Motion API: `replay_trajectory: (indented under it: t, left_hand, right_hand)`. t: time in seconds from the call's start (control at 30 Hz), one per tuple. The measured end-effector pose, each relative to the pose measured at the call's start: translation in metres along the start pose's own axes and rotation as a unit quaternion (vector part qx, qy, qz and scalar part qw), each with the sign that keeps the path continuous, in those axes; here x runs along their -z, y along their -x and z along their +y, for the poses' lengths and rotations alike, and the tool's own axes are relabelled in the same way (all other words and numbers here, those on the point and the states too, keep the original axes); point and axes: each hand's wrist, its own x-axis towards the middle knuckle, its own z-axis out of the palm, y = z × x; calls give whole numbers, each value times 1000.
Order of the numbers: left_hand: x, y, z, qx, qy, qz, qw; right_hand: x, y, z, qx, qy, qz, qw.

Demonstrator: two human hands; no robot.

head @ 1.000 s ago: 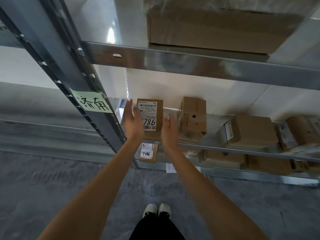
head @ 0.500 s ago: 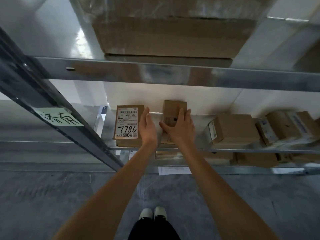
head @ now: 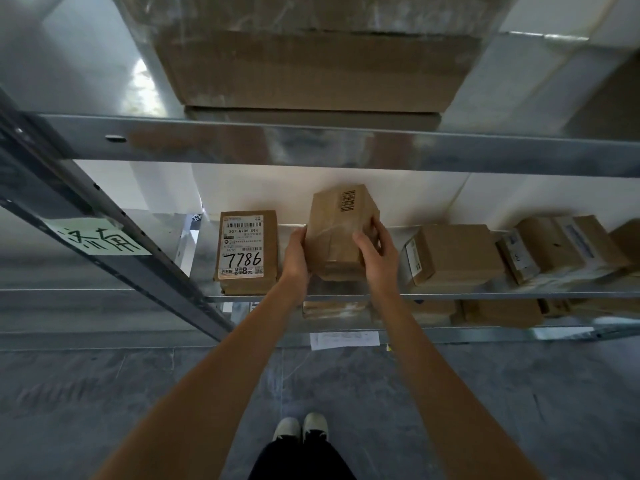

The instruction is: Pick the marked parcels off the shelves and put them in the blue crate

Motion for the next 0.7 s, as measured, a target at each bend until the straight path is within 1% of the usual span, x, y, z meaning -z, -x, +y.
replay_trajectory:
  t: [0.07, 0.2, 0.23, 0.37, 0.4, 0.47, 0.53, 0.6, 0.67, 0.7]
  left_hand:
    - [-1, 4, -1, 1, 3, -10, 1000]
    - [-3, 12, 1, -13, -28, -18, 999]
    - [-4, 14, 2, -23, -35, -17, 999]
    - [-5, 13, 12, -70, -33, -5, 997]
    - [-6, 11, 16, -63, -26, 4, 998]
    - [-6, 7, 19, -20, -2, 18, 1000]
    - [-5, 9, 18, 24, 42, -9, 999]
    - [-5, 13, 15, 44, 89, -36, 994]
    - [-4, 15, 14, 42, 105, -43, 993]
    - [-4, 16, 15, 39, 105, -46, 993]
  right_hand:
    - [1, 3, -2, -25, -35, -7, 999]
    - [3, 3, -10, -82, -30, -43, 995]
    - [6, 4, -12, -99, -46, -52, 993]
    - [21, 8, -14, -153, -203, -98, 962]
    - [25, 9, -14, -158, -234, -107, 953]
    - [31, 9, -14, -164, -294, -122, 934]
    - [33, 8, -14, -175, -326, -132, 920]
    - [34, 7, -13, -172, -300, -129, 929]
    - [34, 4, -14, -143, -246, -111, 952]
    - [34, 3, -16, -126, -212, -90, 965]
